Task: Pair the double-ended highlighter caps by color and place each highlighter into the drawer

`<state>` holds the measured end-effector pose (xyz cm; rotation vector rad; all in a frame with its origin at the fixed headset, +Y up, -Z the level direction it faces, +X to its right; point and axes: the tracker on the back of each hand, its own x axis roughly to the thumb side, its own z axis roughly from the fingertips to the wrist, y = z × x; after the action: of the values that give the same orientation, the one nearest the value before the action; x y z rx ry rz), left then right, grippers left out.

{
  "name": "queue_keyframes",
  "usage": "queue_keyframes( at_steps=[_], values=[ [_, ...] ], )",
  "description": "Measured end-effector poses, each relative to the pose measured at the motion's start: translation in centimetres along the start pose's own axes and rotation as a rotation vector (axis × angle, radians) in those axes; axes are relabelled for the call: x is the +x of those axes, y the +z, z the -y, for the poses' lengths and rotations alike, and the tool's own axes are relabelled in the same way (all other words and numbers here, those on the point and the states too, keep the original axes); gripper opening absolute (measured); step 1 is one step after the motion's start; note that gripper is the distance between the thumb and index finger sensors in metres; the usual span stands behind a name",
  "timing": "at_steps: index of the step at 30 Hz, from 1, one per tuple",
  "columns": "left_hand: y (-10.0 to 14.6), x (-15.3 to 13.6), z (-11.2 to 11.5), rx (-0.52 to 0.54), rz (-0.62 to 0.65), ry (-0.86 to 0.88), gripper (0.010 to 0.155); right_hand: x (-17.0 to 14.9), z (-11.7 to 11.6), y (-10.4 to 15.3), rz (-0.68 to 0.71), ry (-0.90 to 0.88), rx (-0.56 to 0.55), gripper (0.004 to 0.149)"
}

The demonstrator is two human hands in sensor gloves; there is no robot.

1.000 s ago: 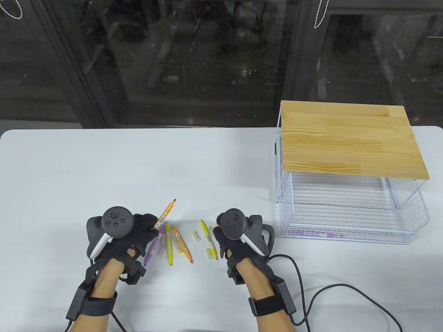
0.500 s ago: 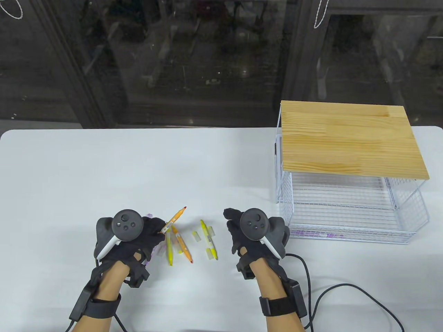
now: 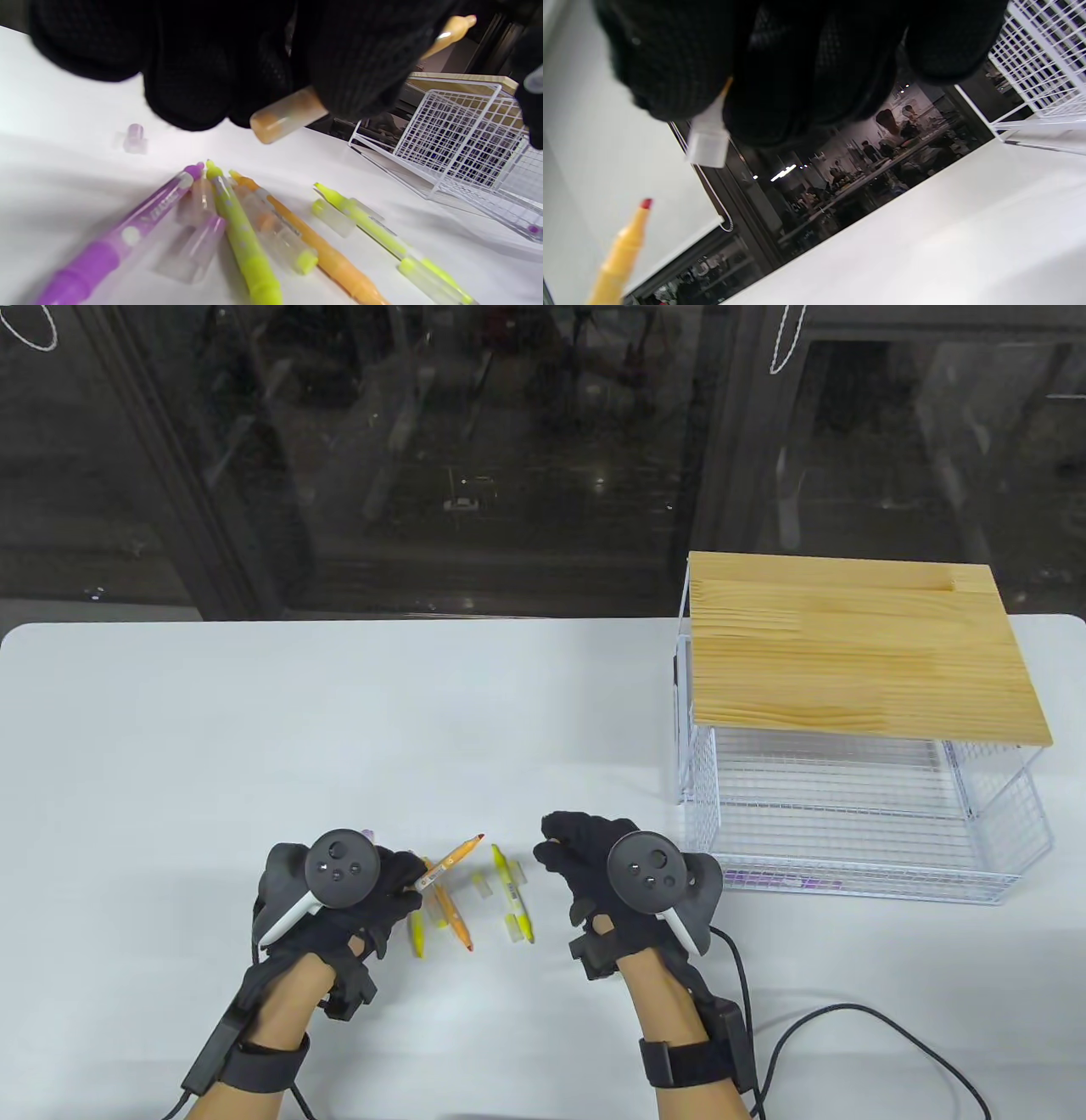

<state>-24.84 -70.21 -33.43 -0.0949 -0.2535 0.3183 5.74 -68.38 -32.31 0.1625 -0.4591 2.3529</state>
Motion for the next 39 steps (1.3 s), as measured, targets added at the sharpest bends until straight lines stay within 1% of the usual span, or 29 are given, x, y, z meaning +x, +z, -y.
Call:
queue_keyframes(
  at_steps=[3, 8, 15, 26, 39],
  values=[
    [0.0, 0.3, 0.3, -0.012, 0.011, -0.010, 0.047, 0.3, 0.0, 0.2, 0.006, -0.040, -0.011, 0.041],
    [-0.1, 0.8, 0.6, -0.026, 0.029, -0.025, 0.047, 0.5, -0.5, 0.4, 0.015, -0.026, 0.004, 0.042],
    [0.0, 1.1, 0.7, -0.034, 0.040, -0.037, 0.047, 0.7, -1.2, 0.4, 0.029, -0.030, 0.064, 0.042],
    [-0.1, 1.5, 1.0, -0.052, 0.050, -0.051, 0.047, 1.2, -2.4, 0.6, 0.049, -0.016, 0.115, 0.042],
    [0.0, 1.0, 0.6, -0.001, 0.037, -0.029, 0.046, 0.7, -3.0, 0.5, 0.057, -0.003, 0.197, 0.042]
  ],
)
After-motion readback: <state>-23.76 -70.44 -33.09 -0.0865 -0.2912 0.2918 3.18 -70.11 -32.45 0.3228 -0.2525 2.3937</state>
